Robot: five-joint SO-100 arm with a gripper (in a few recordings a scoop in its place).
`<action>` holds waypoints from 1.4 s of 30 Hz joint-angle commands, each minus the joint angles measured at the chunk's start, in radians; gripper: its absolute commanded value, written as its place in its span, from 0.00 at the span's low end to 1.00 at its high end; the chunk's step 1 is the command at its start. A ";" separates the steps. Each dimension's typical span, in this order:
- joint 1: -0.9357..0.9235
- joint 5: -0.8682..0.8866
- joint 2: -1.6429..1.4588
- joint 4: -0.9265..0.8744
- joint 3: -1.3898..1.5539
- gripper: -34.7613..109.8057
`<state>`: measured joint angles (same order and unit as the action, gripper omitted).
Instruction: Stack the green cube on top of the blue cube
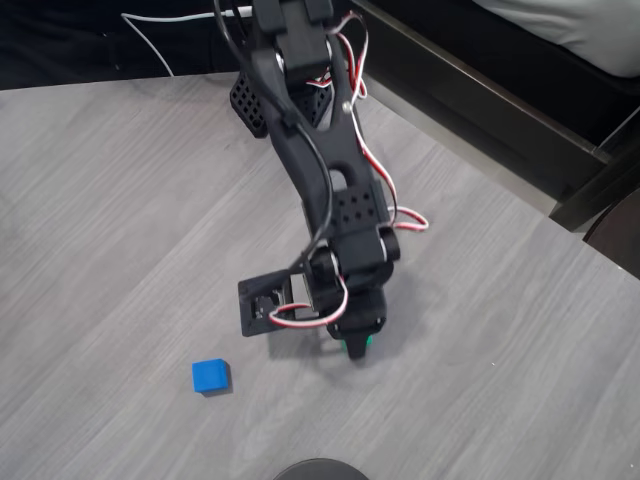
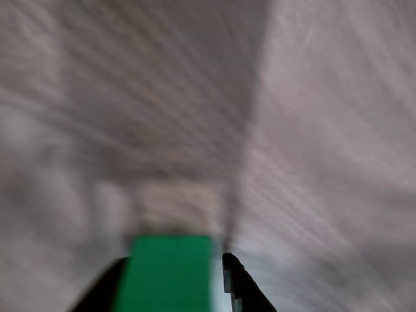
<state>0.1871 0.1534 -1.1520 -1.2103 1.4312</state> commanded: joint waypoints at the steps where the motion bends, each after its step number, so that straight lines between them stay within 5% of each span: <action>1: -0.002 -0.008 0.094 -0.098 -0.173 0.24; 24: -0.408 -0.419 -0.290 -0.164 -0.198 0.24; 42: -0.528 -0.442 -0.146 -0.031 -0.202 0.24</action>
<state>-0.3298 -0.2792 -1.2977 -1.2655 1.2594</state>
